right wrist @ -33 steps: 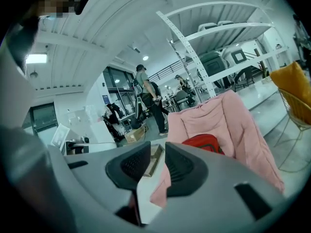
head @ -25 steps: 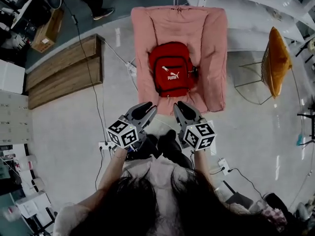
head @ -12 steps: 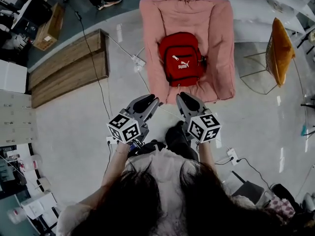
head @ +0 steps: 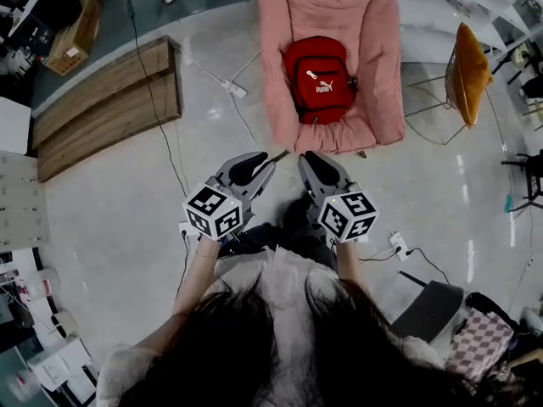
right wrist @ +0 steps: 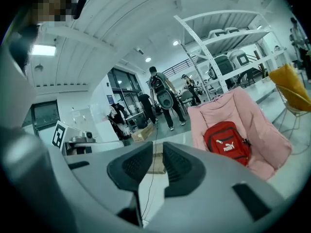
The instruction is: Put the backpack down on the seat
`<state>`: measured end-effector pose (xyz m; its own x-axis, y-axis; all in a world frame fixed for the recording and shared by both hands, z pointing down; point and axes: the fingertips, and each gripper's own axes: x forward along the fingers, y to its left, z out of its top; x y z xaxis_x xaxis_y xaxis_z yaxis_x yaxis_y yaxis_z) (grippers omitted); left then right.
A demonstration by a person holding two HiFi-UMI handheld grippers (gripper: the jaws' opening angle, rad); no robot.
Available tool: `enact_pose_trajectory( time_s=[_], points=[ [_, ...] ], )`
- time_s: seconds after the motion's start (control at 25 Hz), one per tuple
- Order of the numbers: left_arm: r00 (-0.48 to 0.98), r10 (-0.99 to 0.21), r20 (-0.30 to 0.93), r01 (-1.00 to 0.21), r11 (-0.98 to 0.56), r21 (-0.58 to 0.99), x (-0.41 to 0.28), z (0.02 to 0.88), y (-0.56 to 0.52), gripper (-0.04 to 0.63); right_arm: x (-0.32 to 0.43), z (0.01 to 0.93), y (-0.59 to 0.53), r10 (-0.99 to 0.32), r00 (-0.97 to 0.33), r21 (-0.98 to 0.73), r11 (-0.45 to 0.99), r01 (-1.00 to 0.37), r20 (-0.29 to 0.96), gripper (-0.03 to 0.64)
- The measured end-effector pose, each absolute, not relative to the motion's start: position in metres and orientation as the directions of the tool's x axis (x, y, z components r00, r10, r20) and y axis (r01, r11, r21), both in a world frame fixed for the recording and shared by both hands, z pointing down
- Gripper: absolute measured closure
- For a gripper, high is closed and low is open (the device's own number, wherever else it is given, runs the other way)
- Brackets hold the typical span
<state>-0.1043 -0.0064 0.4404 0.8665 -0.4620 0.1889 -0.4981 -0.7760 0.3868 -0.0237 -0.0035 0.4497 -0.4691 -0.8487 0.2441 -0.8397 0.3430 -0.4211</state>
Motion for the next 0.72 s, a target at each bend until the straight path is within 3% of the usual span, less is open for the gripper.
enact_pose_trajectory(
  time_s=[0.72],
  points=[
    [0.926, -0.362, 0.107, -0.370, -0.815, 0.446, -0.121, 0.427, 0.079, 0.497, -0.066, 0.433, 0.100, -0.872, -0.407, -0.386, 0.288, -0.876, 0.273, 0.545]
  ],
)
